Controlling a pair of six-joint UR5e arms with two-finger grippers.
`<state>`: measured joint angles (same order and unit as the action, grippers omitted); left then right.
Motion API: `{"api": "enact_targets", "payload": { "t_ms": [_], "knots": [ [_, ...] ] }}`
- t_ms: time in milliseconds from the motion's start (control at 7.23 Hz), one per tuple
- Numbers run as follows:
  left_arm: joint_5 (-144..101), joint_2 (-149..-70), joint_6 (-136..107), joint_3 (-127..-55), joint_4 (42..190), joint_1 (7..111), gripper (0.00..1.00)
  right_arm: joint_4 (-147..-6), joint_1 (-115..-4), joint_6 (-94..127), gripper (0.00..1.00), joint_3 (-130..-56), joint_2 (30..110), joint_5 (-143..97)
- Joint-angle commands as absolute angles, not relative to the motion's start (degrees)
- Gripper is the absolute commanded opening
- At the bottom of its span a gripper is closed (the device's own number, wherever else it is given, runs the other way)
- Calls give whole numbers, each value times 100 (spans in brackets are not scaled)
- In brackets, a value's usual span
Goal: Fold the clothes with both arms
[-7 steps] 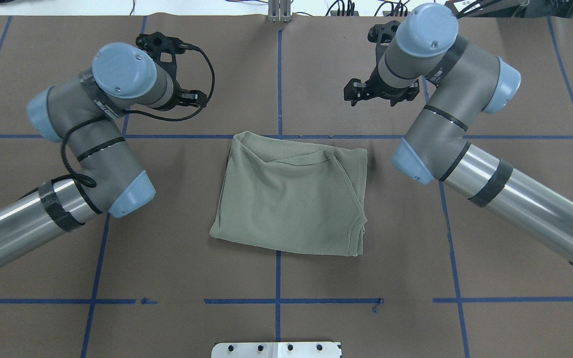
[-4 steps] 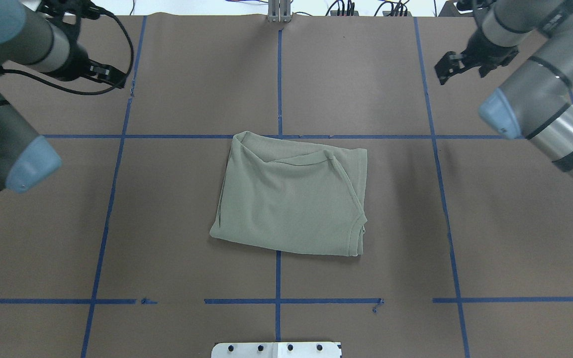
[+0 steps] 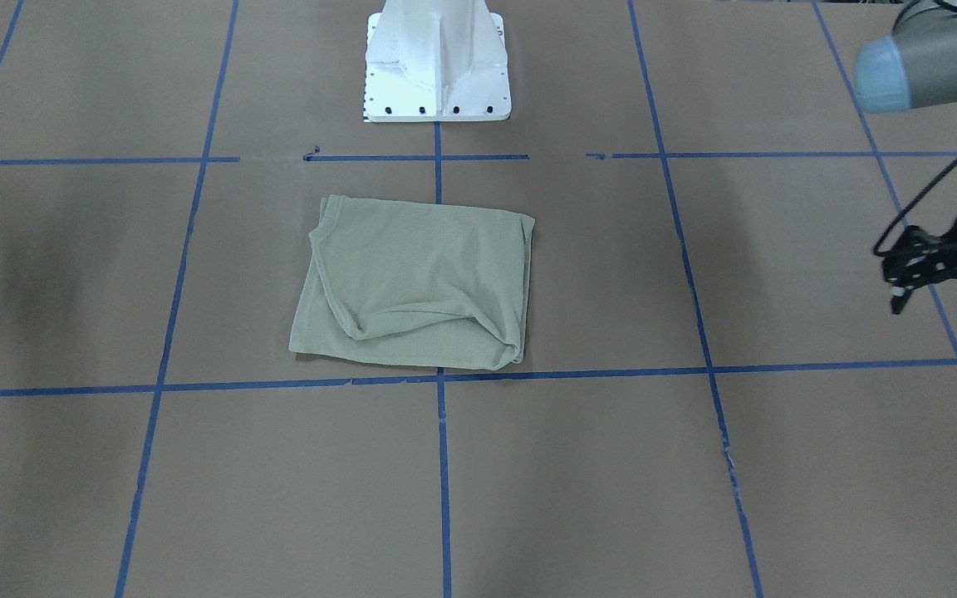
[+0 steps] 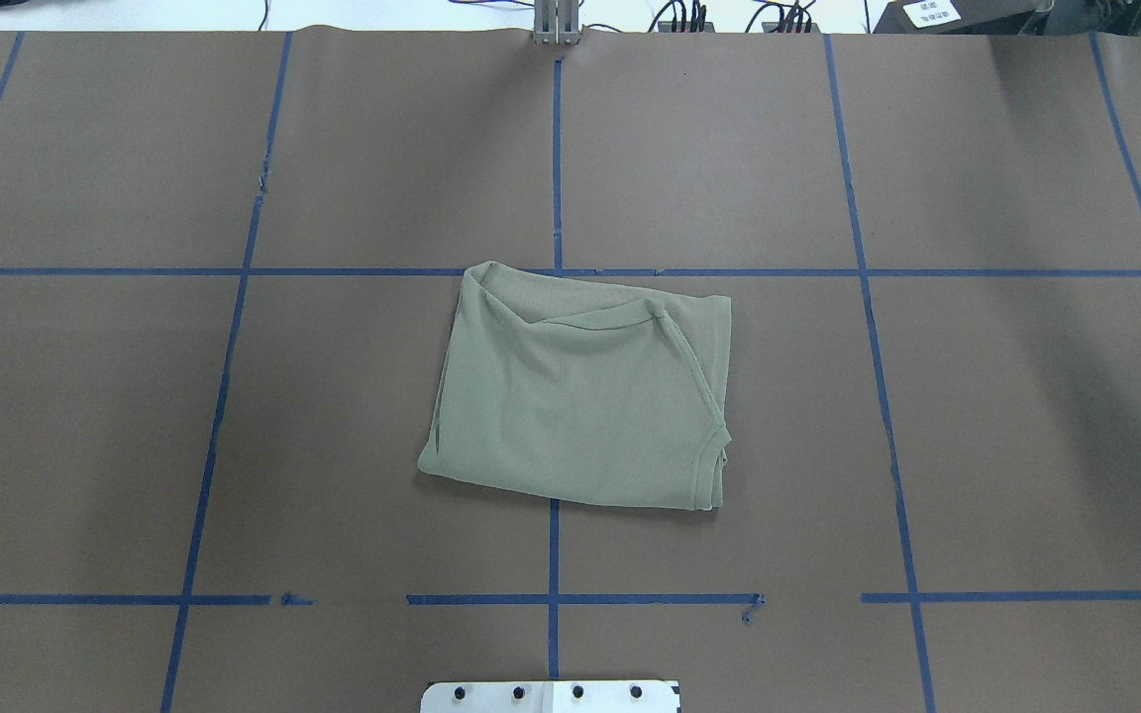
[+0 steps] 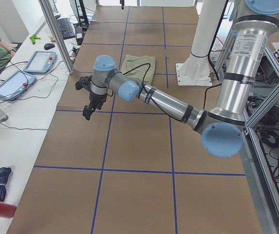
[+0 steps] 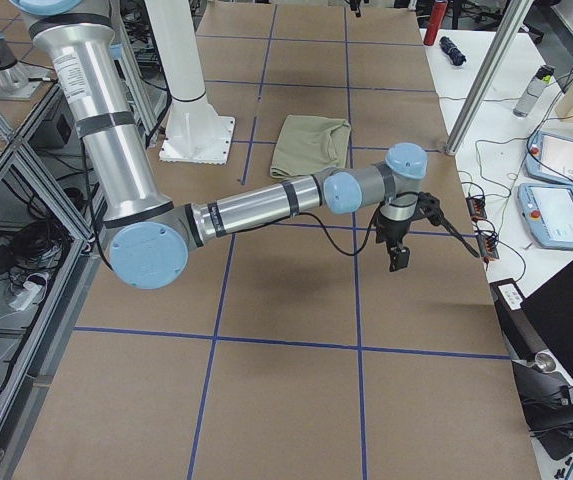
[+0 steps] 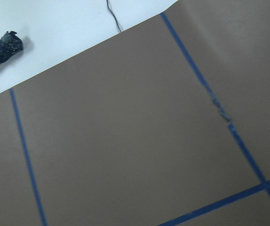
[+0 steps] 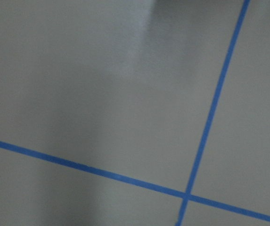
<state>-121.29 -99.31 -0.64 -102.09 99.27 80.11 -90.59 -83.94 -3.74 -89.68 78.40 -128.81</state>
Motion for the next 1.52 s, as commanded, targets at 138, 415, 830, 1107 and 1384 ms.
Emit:
{"api": "enact_targets", "payload": {
  "t_ms": [138, 415, 830, 1107, 1384],
  "knots": [
    [-13318, -9089, 378, -9620, 9923, 9148, 100, -8851, -8965, -756, 100, -8904, 9094, -13026],
    [-13412, -8922, 422, -8765, 10194, 9289, 100, -8842, -9228, -721, 100, -8973, 9325, -13515],
    [-13659, -8045, 308, -9610, 10143, 9483, 100, -8851, -9281, -712, 100, -9017, 9308, -13483],
    [-13579, -7858, 290, -10018, 10134, 9396, 100, -8851, -9281, -712, 100, -9018, 9299, -13482],
    [-13579, -8032, -33, -10037, 10134, 9073, 100, -8851, -9281, -712, 100, -9018, 9290, -13482]
  ]
}}
